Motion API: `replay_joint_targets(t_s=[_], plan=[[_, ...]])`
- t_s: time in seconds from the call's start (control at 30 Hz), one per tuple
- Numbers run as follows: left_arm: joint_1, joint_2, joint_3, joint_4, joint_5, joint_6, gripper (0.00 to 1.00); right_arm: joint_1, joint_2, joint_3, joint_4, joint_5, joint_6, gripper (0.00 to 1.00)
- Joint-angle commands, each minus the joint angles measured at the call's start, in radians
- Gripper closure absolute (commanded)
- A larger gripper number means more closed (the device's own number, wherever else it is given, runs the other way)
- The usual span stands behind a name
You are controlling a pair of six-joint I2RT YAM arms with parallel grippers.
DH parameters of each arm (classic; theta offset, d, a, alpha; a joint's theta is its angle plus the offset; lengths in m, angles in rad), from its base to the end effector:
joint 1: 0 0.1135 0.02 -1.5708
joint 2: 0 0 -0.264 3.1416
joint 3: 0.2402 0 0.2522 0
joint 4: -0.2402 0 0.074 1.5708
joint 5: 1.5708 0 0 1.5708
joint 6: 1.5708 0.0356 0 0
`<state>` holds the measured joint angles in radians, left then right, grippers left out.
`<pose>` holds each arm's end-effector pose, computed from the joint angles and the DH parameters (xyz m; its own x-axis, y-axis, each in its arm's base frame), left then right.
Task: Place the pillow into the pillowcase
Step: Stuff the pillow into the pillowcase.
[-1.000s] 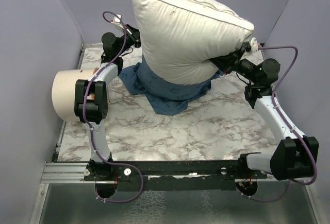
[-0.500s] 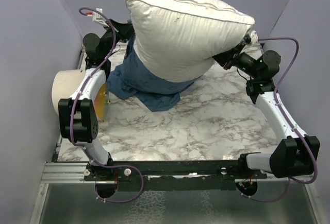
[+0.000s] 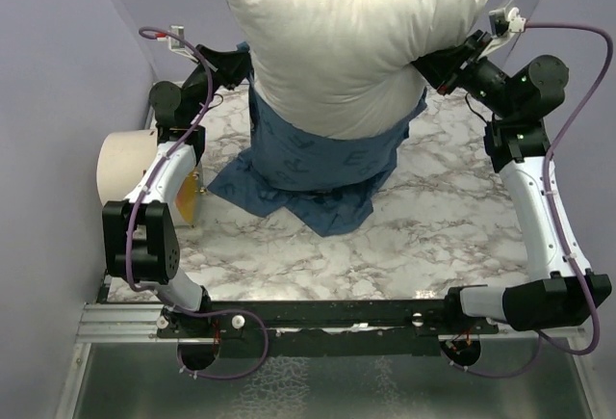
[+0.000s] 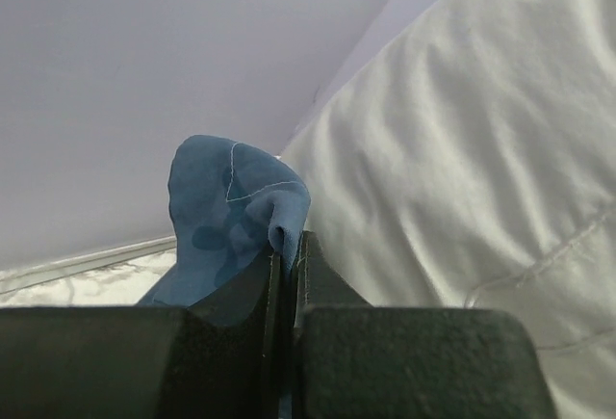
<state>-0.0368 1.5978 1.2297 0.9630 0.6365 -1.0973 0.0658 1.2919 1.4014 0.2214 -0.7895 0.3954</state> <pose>0.3612 -0.0345 0.4028 -0.2088 -0.7085 -0.6741 0.7363 0.3398 -0.5852 0.2757 0.0435 0.4859 0.0233 0.2734 -0.9616 -0.7859 0.5995 0.1514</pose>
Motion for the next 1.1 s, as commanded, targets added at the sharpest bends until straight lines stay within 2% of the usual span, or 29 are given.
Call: replay_joint_targets(t_s=[0.0,0.07,0.17,0.3,0.5,0.6,0.77,0.9,1.0,1.07], plan=[[-0.001,-0.089,-0.008,0.169,0.004,-0.04,0.98,-0.015,-0.019,0.149,-0.039,0.15,-0.043,0.99],[-0.002,-0.069,-0.071,0.233,0.004,-0.052,0.96,-0.015,-0.021,0.083,-0.045,0.152,-0.071,0.99],[0.0,-0.025,-0.15,0.367,0.001,-0.108,0.86,-0.015,-0.068,-0.1,0.035,0.125,-0.076,0.99],[-0.007,0.037,-0.183,0.5,0.021,-0.185,0.71,-0.015,-0.122,-0.299,0.129,0.039,-0.084,0.99],[-0.047,0.093,-0.159,0.502,0.077,-0.203,0.69,-0.015,-0.152,-0.433,0.185,0.0,-0.071,0.99],[-0.054,0.093,-0.155,0.399,0.073,-0.133,0.66,-0.015,-0.153,-0.436,0.192,-0.013,-0.071,0.99],[-0.06,0.093,-0.089,0.123,0.08,0.01,0.45,-0.015,-0.153,-0.431,0.196,-0.023,-0.069,0.99],[-0.066,0.067,-0.047,-0.139,0.081,0.16,0.4,-0.015,-0.159,-0.439,0.197,-0.02,-0.068,0.99],[-0.064,0.013,-0.046,-0.343,0.046,0.309,0.34,-0.015,-0.161,-0.434,0.178,-0.01,-0.079,0.99],[-0.052,-0.038,-0.06,-0.425,0.018,0.366,0.29,-0.015,-0.16,-0.432,0.176,-0.007,-0.081,0.99]])
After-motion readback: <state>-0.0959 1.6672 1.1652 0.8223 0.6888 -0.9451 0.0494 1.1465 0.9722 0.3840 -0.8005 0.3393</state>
